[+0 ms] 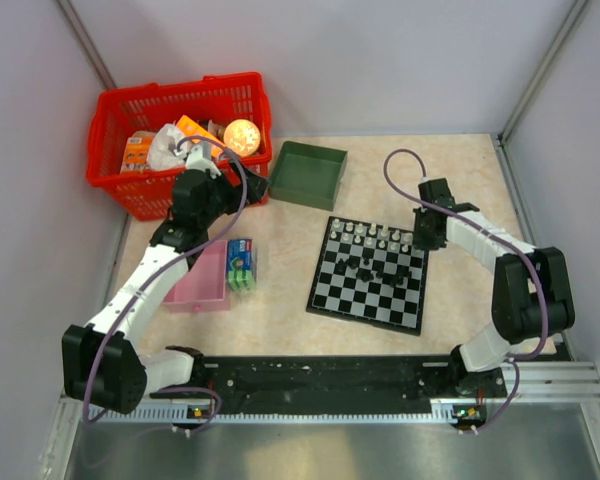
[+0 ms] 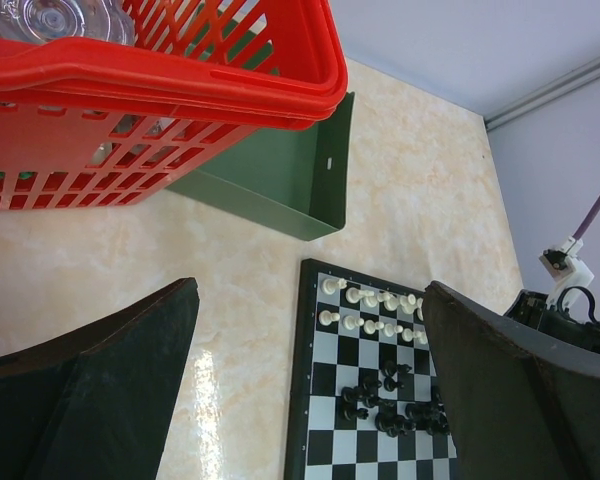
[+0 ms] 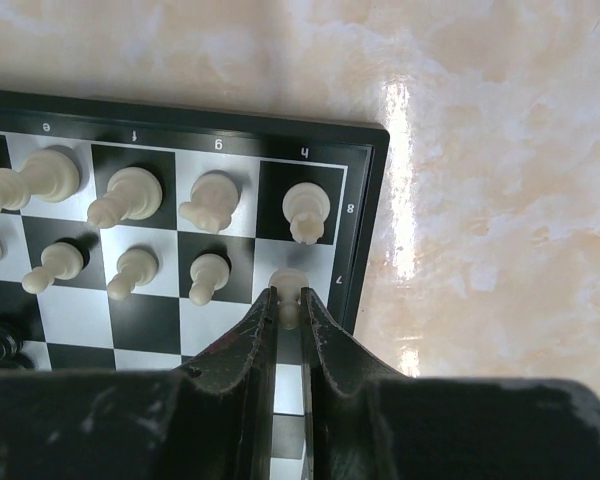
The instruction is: Set up the chess pieces on the board
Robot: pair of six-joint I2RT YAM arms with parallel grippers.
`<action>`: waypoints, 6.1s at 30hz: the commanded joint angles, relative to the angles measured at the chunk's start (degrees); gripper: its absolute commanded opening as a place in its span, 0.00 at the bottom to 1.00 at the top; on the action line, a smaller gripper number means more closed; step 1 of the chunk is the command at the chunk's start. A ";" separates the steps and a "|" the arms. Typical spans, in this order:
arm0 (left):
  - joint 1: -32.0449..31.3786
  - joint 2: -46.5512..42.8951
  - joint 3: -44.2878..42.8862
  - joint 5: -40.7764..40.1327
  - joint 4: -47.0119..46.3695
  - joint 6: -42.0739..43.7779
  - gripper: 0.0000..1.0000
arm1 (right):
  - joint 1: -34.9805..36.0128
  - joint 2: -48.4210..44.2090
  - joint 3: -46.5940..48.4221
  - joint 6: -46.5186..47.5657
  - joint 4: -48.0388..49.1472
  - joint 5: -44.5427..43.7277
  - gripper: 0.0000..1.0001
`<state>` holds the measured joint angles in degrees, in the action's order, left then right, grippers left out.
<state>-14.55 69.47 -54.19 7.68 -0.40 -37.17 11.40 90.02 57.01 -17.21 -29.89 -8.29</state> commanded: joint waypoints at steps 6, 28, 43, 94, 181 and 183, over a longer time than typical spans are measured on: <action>0.57 -1.53 0.14 0.05 -3.29 0.43 0.99 | -0.76 1.30 0.20 -0.89 2.47 2.58 0.13; 0.83 -1.62 0.32 0.14 -3.20 0.34 0.99 | -0.85 1.30 0.38 -0.28 1.41 0.74 0.15; 0.75 -1.62 0.40 0.32 -3.37 0.17 0.99 | -0.94 1.74 1.61 -0.28 0.36 0.30 0.18; 0.83 -1.26 -6.98 2.34 -1.71 5.35 0.99 | -0.85 -16.80 5.21 -5.10 -0.18 15.58 0.99; 1.54 0.75 -12.34 -8.03 14.38 8.87 0.99 | 32.28 12.37 22.35 -12.32 -12.39 3.28 0.37; 1.63 0.75 -12.34 -7.95 14.38 8.78 0.99 | 32.28 12.81 22.26 -12.49 -12.39 3.02 0.36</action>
<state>-13.37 71.16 -64.82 -0.86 15.11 -28.73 42.74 101.65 76.34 -28.82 -42.15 -3.79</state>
